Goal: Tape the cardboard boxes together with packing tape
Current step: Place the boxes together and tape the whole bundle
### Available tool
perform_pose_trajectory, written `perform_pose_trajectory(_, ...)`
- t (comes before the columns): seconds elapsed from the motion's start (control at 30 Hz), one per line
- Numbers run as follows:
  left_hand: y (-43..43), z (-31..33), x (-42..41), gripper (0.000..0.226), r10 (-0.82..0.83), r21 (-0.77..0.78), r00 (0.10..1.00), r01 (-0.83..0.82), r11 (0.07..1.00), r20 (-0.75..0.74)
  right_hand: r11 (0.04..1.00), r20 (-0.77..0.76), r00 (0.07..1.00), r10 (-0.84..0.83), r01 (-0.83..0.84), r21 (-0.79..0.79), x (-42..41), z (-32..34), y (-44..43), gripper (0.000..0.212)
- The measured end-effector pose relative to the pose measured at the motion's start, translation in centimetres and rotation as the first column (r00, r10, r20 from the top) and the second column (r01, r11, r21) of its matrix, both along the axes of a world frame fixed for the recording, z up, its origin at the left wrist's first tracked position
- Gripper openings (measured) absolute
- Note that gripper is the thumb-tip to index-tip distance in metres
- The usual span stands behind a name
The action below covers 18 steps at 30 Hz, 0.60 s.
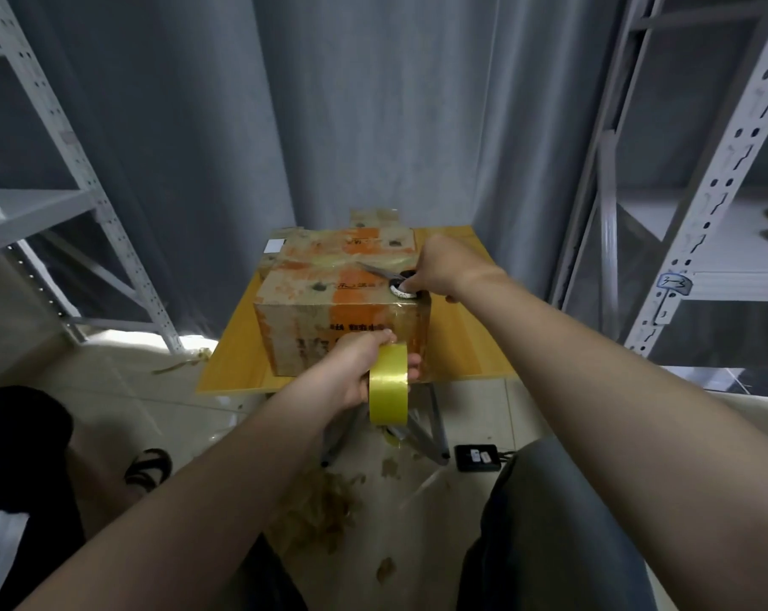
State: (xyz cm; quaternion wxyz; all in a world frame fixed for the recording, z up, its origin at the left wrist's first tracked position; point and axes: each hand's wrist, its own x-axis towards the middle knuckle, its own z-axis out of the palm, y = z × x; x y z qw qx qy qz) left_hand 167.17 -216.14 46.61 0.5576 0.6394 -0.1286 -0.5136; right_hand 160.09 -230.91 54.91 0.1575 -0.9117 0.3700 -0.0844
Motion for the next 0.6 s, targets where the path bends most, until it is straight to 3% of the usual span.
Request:
perform_pose_trajectory(0.07,0.2,-0.1,0.0,0.016,-0.002,0.003,1.000,0.002,1.000,0.014,0.991,-0.059,0.998,0.028,-0.035,-0.130,0.6,0.6,0.9,0.042)
perform_pose_trajectory(0.17,0.1,-0.1,-0.1,0.018,0.014,-0.015,1.000,-0.013,1.000,0.022,0.988,-0.084,0.995,0.055,-0.066,-0.139,1.1,1.0,1.7,0.039)
perform_pose_trajectory(0.27,-0.1,-0.2,-0.7,0.018,0.044,-0.037,0.998,-0.042,0.998,0.038,0.990,0.015,0.994,0.111,-0.111,0.086,0.4,1.4,1.7,0.030)
perform_pose_trajectory(0.33,-0.2,-0.2,-1.2,0.018,0.067,-0.051,0.996,-0.065,0.997,0.054,0.923,0.145,0.982,0.117,-0.162,0.350,-0.9,1.7,1.4,0.025)
perform_pose_trajectory(0.4,-0.2,-0.2,-1.7,0.021,0.098,-0.073,0.992,-0.092,0.993,0.074,0.843,0.158,0.980,0.124,-0.188,0.504,-2.6,1.8,1.1,0.029)
perform_pose_trajectory(0.6,0.0,-0.1,-2.4,0.019,0.175,-0.120,0.972,-0.157,0.980,0.157,0.748,-0.233,0.955,0.182,0.020,0.663,-8.5,0.6,-1.2,0.081)
